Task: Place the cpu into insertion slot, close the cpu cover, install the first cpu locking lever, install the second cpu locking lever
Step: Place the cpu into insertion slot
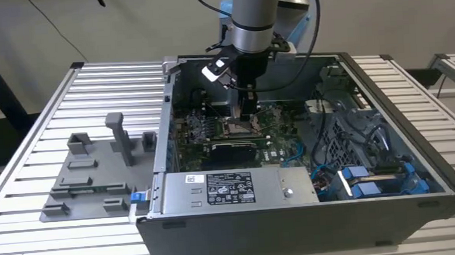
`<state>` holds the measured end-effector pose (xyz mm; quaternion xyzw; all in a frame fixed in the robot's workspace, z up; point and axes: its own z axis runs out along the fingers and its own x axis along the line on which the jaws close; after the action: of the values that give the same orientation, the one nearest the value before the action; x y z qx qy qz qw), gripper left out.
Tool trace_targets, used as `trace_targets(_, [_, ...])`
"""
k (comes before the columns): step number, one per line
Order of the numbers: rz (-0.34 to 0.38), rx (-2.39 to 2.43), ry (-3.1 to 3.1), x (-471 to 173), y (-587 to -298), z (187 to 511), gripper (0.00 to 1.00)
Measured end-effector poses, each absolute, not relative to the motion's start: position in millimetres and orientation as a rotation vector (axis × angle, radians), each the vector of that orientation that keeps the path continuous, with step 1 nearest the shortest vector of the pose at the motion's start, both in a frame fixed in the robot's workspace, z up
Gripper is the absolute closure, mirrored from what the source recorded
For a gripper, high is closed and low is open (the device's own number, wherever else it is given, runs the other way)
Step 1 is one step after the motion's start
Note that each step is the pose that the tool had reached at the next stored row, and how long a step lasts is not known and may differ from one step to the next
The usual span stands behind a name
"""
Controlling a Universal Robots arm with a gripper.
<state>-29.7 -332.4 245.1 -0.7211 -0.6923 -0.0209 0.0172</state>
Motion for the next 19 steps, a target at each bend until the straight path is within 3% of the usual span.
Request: trace_targets(19, [-0.065,-2.241,-2.151,-30,-329,222,0.46])
